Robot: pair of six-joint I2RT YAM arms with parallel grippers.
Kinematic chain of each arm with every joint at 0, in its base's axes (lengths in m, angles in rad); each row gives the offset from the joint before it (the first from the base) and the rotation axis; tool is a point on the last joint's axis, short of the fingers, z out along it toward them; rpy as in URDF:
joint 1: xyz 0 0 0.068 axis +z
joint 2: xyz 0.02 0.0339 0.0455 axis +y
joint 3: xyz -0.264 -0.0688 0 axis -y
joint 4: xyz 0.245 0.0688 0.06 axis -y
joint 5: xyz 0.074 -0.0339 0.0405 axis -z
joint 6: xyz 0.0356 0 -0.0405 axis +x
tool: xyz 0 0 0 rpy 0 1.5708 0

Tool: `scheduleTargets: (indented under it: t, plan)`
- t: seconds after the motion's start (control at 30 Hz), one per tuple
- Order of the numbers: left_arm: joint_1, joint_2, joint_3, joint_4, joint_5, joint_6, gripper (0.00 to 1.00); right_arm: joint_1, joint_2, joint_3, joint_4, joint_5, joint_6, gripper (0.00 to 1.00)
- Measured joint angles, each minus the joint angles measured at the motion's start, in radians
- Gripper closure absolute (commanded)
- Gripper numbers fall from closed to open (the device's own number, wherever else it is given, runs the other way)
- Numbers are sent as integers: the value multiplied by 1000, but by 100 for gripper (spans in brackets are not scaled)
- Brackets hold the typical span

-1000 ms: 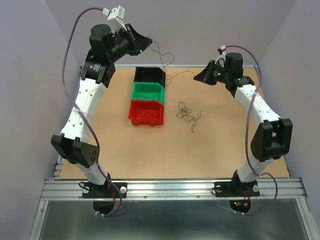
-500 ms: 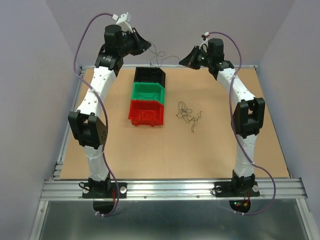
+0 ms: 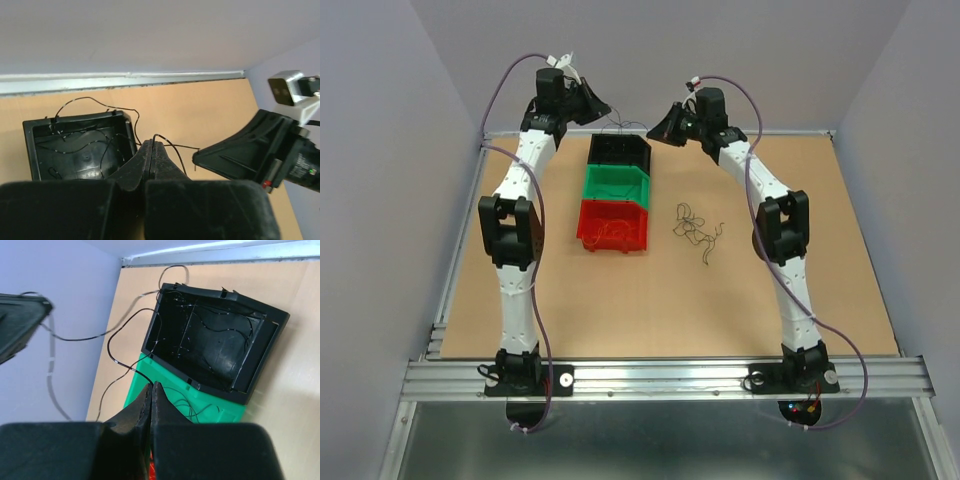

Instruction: Untangle the cables

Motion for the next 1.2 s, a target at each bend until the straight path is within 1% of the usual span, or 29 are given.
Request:
scheduleTargets:
  t: [0.17, 0.33, 0.7, 0.87, 1.03, 1.2]
  plan:
    - [2, 82, 0, -35, 4, 4, 100, 24, 18, 0, 8, 32, 8, 100]
    - [0, 151, 52, -145, -10, 29, 100, 42, 35, -1, 8, 57, 11, 100]
    - [-11, 160, 51, -314, -90, 114, 100, 91, 97, -14, 19, 93, 29, 100]
    - [-41, 119, 2, -352, -135, 166, 100, 99, 79, -101, 26, 122, 18, 100]
    - [-76, 18, -67, -381, -153, 178, 100, 98, 32, -182, 27, 174, 2, 100]
    - [-86, -62, -77, -381, -161, 178, 100, 96, 1, -190, 29, 219, -13, 99]
